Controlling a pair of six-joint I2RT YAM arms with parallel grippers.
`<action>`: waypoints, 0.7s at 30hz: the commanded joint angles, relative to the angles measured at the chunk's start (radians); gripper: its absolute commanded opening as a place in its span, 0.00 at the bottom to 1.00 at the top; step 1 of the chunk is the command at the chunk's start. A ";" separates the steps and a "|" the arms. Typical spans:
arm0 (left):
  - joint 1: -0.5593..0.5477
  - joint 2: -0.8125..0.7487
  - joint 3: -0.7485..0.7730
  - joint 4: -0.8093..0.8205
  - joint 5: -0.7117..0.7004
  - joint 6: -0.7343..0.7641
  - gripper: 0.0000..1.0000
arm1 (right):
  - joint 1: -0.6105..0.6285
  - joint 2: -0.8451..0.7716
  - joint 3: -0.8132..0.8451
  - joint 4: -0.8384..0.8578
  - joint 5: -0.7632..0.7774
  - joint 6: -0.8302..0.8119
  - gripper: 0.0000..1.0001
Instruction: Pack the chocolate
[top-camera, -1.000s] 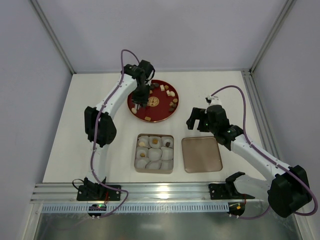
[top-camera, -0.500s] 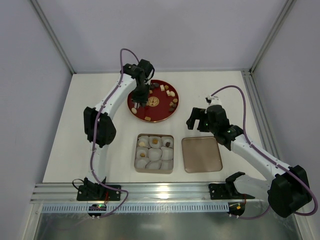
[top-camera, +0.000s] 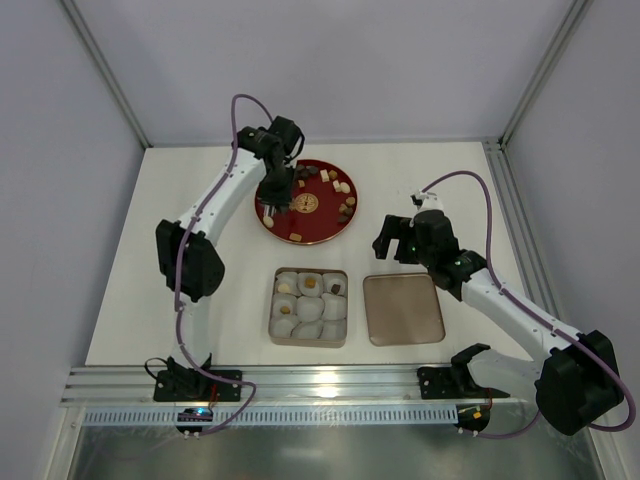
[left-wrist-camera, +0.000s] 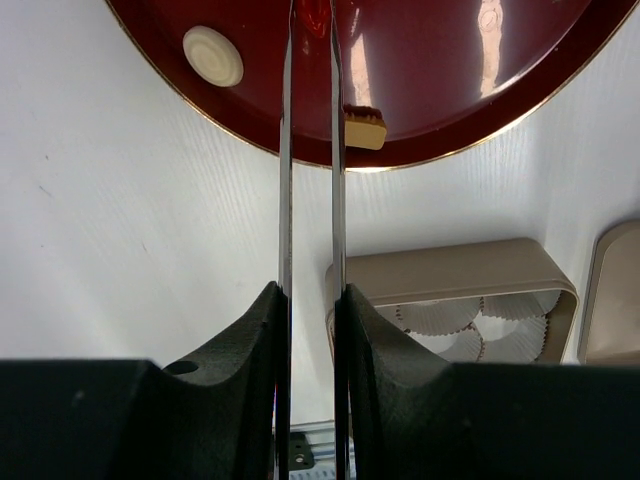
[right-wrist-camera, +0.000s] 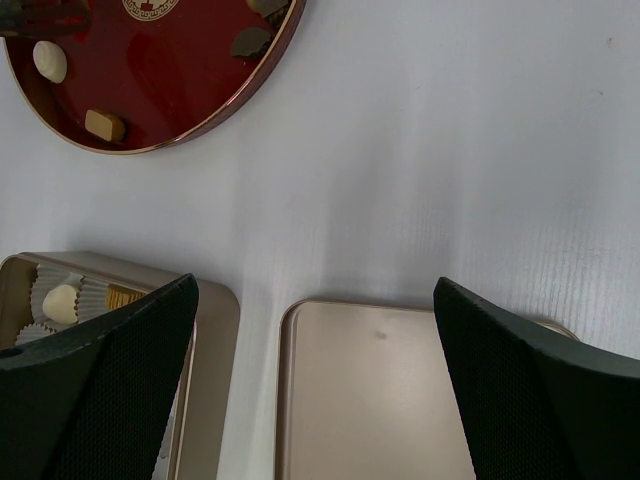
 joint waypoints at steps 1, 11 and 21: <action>-0.011 -0.087 -0.027 0.001 0.004 0.001 0.26 | 0.006 0.001 0.008 0.038 0.005 0.003 1.00; -0.042 -0.224 -0.171 0.031 0.023 -0.024 0.26 | 0.006 0.029 0.026 0.048 0.005 -0.001 1.00; -0.091 -0.382 -0.332 0.064 0.032 -0.060 0.27 | 0.004 0.063 0.045 0.062 0.004 0.003 1.00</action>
